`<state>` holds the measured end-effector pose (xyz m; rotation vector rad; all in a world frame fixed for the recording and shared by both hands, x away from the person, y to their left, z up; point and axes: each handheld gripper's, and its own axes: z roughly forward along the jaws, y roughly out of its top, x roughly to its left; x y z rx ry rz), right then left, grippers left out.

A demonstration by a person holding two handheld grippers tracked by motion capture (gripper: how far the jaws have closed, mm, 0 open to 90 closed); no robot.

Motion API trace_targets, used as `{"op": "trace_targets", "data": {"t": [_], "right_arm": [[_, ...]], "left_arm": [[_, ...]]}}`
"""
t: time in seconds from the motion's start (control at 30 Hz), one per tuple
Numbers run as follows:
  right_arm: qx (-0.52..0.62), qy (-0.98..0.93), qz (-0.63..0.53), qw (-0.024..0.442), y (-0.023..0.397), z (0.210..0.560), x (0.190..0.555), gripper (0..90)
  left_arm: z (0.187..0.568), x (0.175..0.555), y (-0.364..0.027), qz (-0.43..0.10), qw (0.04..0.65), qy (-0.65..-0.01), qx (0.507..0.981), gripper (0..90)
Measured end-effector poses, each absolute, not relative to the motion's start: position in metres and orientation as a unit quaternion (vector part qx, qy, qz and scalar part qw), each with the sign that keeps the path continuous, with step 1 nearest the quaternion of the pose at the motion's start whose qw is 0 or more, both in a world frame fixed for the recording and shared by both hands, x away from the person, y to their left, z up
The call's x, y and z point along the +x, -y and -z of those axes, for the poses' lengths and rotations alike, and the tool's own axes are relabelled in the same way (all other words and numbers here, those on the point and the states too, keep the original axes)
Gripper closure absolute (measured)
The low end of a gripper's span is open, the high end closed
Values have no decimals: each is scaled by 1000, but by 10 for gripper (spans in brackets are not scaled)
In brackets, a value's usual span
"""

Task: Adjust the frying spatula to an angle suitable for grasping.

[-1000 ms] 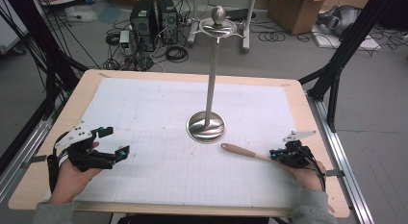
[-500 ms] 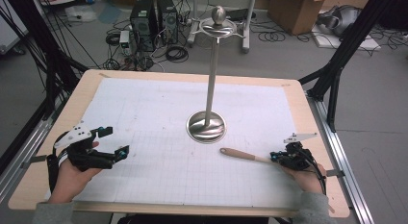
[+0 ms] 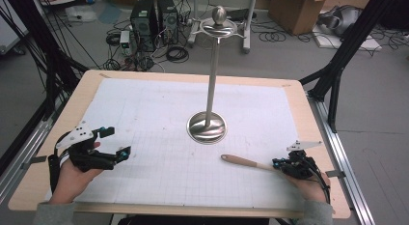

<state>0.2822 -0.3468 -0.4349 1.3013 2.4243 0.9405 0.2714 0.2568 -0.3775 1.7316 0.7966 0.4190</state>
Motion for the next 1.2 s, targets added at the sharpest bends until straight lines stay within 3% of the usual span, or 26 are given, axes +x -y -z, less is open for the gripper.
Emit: {"op": "trace_targets", "data": {"t": [0.77, 1.2], "right_arm": [[475, -803, -339, 122, 349, 438, 246, 900], [421, -809, -387, 135, 333, 423, 245, 900]], "left_arm": [[377, 272, -253, -179, 561, -333, 737, 20], [378, 274, -253, -178, 559, -334, 738, 20]]}}
